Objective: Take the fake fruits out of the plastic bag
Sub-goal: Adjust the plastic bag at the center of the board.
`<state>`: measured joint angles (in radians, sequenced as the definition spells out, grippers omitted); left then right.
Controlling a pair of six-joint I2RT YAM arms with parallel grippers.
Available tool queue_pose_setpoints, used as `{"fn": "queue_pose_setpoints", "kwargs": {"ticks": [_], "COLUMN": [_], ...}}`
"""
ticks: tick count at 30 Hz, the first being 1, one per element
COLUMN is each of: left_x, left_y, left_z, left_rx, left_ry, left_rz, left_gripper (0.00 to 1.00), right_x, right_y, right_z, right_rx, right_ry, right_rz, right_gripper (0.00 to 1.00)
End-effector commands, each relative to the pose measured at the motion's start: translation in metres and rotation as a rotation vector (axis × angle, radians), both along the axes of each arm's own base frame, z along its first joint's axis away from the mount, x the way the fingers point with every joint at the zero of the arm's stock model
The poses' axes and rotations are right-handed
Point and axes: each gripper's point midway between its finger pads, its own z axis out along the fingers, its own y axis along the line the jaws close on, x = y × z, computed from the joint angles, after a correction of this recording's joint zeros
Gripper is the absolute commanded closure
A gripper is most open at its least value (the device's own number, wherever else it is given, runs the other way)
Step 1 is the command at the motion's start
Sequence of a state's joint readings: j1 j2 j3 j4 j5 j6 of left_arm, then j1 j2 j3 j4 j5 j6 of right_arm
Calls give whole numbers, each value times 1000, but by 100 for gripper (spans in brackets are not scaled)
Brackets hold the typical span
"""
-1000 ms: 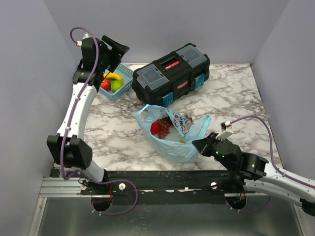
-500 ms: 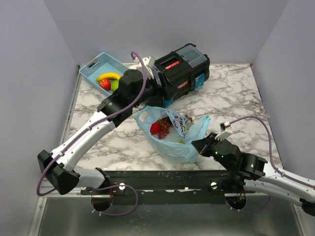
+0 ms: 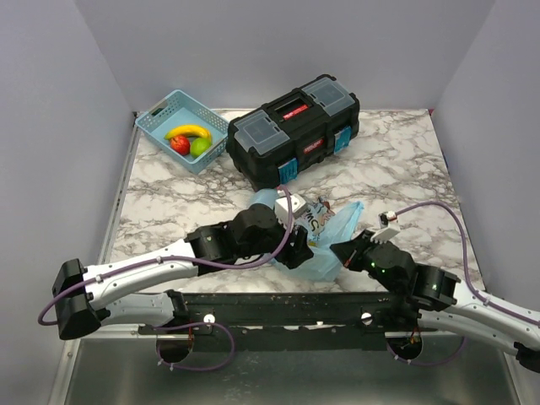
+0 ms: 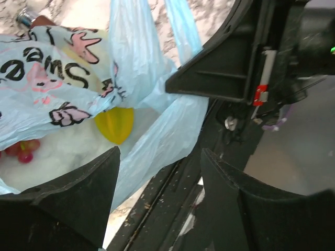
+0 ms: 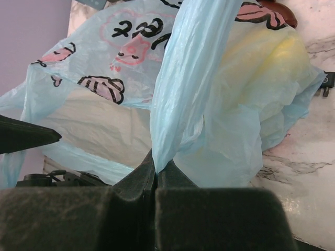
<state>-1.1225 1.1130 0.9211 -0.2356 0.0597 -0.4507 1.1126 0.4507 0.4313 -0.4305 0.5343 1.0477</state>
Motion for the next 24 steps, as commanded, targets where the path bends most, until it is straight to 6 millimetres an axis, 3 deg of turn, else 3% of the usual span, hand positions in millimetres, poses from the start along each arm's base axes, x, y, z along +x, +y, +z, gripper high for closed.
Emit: {"fn": "queue_pose_setpoints", "kwargs": {"ticks": [1, 8, 11, 13, 17, 24], "left_x": [5, -3, -23, -39, -55, -21], "left_y": [4, 6, -5, -14, -27, -35], "left_z": [15, 104, 122, 124, 103, 16], "left_rx": [9, -49, -102, -125, -85, 148], "left_ry": [-119, -174, -117, -64, -25, -22], "left_rz": [36, -18, -120, -199, -265, -72], "left_gripper": [38, 31, 31, 35, 48, 56], "right_x": [-6, -7, -6, -6, -7, -11], "right_y": [-6, 2, 4, 5, 5, 8], "right_z": [-19, -18, -19, -19, -20, -13], "right_rx": [-39, -31, -43, -49, -54, -21], "right_ry": [47, 51, 54, 58, 61, 32], "right_rz": [6, 29, 30, 34, 40, 77], "right_gripper": [99, 99, 99, 99, 99, 99]}}
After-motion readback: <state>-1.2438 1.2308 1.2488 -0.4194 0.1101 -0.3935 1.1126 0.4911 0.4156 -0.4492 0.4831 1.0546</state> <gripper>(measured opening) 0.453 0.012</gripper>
